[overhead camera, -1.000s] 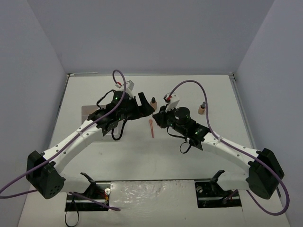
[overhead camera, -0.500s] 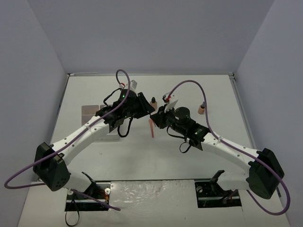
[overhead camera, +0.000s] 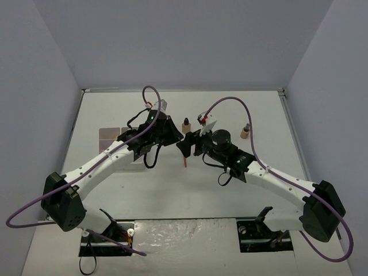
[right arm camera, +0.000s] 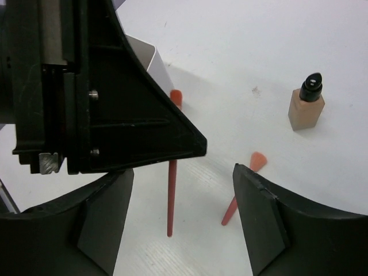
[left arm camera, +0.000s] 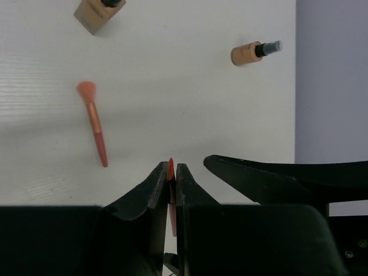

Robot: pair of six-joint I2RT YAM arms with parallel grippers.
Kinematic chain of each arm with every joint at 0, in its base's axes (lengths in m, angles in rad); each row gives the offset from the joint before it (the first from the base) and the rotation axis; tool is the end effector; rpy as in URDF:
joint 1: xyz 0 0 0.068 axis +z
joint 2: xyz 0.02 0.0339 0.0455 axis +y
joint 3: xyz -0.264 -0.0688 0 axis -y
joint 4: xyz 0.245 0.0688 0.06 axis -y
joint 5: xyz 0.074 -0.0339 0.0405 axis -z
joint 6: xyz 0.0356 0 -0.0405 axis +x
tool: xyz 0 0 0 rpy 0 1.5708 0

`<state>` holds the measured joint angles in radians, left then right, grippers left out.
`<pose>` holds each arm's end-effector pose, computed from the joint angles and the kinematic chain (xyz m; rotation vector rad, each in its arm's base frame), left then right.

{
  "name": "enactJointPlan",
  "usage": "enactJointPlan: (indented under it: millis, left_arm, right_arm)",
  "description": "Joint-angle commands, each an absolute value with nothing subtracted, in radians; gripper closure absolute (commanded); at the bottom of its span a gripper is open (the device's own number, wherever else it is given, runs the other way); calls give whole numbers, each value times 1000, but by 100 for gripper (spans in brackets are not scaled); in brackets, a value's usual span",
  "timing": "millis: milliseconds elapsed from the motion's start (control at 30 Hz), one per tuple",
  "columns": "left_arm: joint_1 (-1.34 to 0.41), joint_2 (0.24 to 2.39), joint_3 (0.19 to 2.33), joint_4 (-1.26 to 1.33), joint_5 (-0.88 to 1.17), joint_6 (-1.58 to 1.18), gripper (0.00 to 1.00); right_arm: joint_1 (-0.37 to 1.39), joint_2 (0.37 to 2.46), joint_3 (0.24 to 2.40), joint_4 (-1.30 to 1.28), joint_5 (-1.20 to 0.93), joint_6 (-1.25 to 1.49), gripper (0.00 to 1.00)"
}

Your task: Organize the makeup

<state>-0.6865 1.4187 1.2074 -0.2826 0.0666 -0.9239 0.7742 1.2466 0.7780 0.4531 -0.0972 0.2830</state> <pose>0.2526 -0.2101 0.3298 -0.2209 2.2287 -1.0160 0.2057 0.2059 0.3049 -0.4802 1.5893 0.8931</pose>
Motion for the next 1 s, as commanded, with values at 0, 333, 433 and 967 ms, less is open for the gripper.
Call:
enactJointPlan:
  millis: [0,333,433,967]
  left_arm:
    - [-673,1300,1288,-381,-190,-711,100]
    - [-505,1127,1035,-170,-486,-360,100]
    - [-467,1117,939,-14,-500,-272,100]
    - [-440,1232,748,345,-468,-185,94]
  right_arm:
    - [777,1172,805,424,-2,263,15]
    - [753,1023,709,289,99,253,0]
    - [748,1000,687,280,100,262,0]
    - [740,953,644,245,99,275,0]
